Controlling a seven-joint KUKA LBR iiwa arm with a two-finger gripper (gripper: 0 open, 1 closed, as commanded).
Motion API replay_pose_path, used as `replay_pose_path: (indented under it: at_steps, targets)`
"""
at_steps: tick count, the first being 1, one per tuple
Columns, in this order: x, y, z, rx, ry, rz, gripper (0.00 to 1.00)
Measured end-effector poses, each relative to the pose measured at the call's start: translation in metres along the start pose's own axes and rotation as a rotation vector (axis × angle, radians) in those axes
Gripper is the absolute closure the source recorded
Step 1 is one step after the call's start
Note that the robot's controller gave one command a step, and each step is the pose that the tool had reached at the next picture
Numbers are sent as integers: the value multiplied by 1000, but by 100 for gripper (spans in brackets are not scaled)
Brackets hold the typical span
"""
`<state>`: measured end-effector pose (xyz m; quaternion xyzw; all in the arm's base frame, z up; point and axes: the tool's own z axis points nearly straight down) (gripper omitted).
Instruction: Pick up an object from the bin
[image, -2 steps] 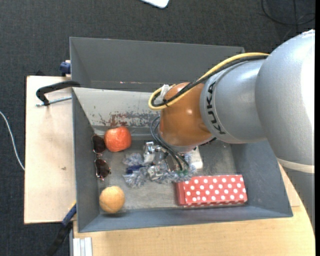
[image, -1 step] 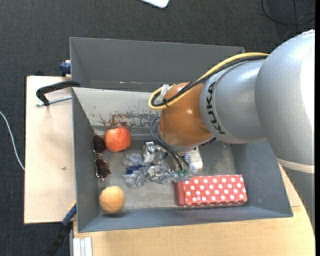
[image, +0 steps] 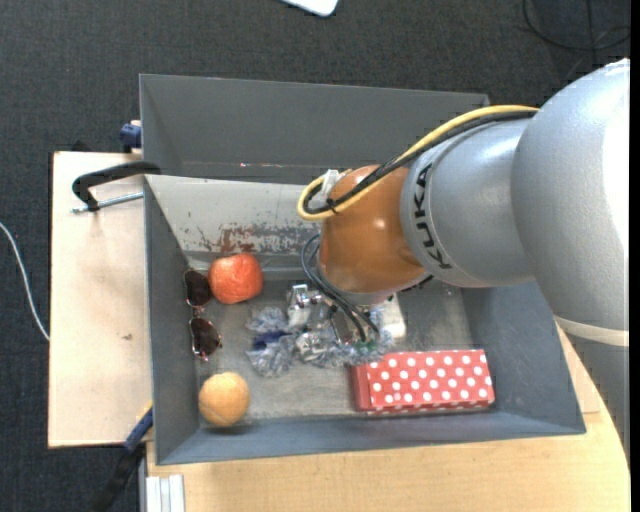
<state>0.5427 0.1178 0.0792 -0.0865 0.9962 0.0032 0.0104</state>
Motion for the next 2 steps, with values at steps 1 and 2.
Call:
replay_pose_path:
  at_steps: [1, 2]
  targets:
    - [5, -2, -25, 3, 14, -55, 100]
    - [22, -63, -133, 2, 17, -190, 100]
